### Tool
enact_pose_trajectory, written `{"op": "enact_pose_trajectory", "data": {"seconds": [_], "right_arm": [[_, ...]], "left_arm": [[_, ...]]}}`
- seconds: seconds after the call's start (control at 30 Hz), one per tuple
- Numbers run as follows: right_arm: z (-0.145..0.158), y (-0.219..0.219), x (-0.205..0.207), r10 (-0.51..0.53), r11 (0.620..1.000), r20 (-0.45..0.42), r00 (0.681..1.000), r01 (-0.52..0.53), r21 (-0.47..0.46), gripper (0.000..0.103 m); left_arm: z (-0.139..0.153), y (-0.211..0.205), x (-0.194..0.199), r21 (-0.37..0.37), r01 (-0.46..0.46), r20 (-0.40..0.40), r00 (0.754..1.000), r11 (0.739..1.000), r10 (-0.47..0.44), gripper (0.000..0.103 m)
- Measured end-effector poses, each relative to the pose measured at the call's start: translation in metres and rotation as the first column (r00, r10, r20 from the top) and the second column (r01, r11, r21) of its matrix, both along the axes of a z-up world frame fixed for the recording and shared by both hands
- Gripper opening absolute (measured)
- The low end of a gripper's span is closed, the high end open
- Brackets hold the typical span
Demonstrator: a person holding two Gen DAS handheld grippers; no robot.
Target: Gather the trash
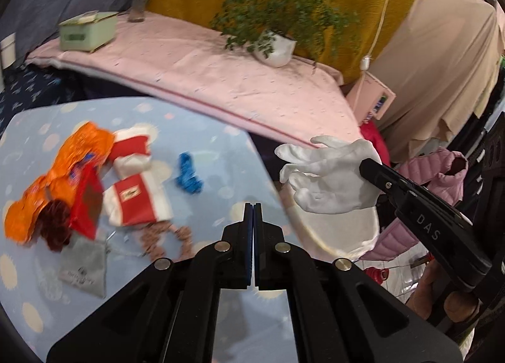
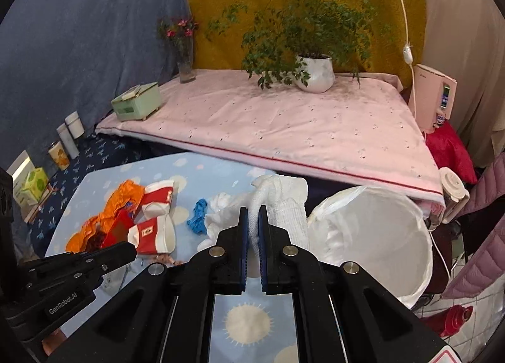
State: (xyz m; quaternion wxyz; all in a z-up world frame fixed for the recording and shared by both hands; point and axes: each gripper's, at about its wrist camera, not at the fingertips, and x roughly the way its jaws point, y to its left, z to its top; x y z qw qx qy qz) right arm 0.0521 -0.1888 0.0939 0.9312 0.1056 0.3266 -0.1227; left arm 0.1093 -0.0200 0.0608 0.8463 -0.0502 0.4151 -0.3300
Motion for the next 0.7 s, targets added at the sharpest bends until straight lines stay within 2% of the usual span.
{"op": "enact_pose_trajectory", "data": {"seconds": [0.2, 0.3, 0.37, 0.43, 0.47, 0.5, 0.6, 0.7], "right_arm": [[0.006, -0.045, -0.01, -0.085, 0.996, 0.011, 0.996, 0.085, -0.001, 0.006], [0.0, -0.059, -0.018, -0.113, 0.993, 0.002, 0.994, 0.113, 0.015, 0.006], [-0.004, -0.061, -0.021, -0.115, 0.993, -0.006, 0.993, 0.115, 0.028, 0.006], [-0.01, -0.057, -0.024, -0.105, 0.994, -0.011, 0.994, 0.105, 0.039, 0.006], [-0.013, -0.052, -0.024, -0.098, 0.994, -0.014, 0.995, 0.098, 0.043, 0.006], [-0.016, -0.048, -0.024, -0.089, 0.995, -0.018, 0.996, 0.09, 0.048, 0.006], [-0.023, -0.032, -0.018, -0.058, 0.996, -0.026, 0.998, 0.06, 0.07, 0.006], [-0.031, -0.015, -0.008, -0.025, 0.995, -0.034, 0.999, 0.028, 0.095, 0.006]], "left_arm": [[0.019, -0.021, 0.007, -0.017, 0.027, 0.023, 0.999, 0.999, -0.027, 0.0], [0.018, -0.006, 0.01, -0.008, -0.003, 0.035, 0.999, 1.0, 0.004, 0.001], [0.01, 0.013, 0.011, 0.033, -0.039, 0.044, 0.998, 0.999, 0.038, 0.003], [-0.004, 0.036, 0.014, 0.093, -0.098, 0.042, 0.995, 0.991, 0.094, 0.029], [-0.013, 0.049, 0.015, 0.112, -0.129, 0.035, 0.991, 0.985, 0.126, 0.057], [-0.024, 0.065, 0.016, 0.137, -0.173, 0.026, 0.985, 0.975, 0.171, 0.07], [-0.063, 0.105, 0.024, 0.236, -0.258, -0.018, 0.963, 0.937, 0.27, 0.071], [-0.103, 0.139, 0.035, 0.293, -0.306, -0.113, 0.93, 0.906, 0.35, 0.076]]}}
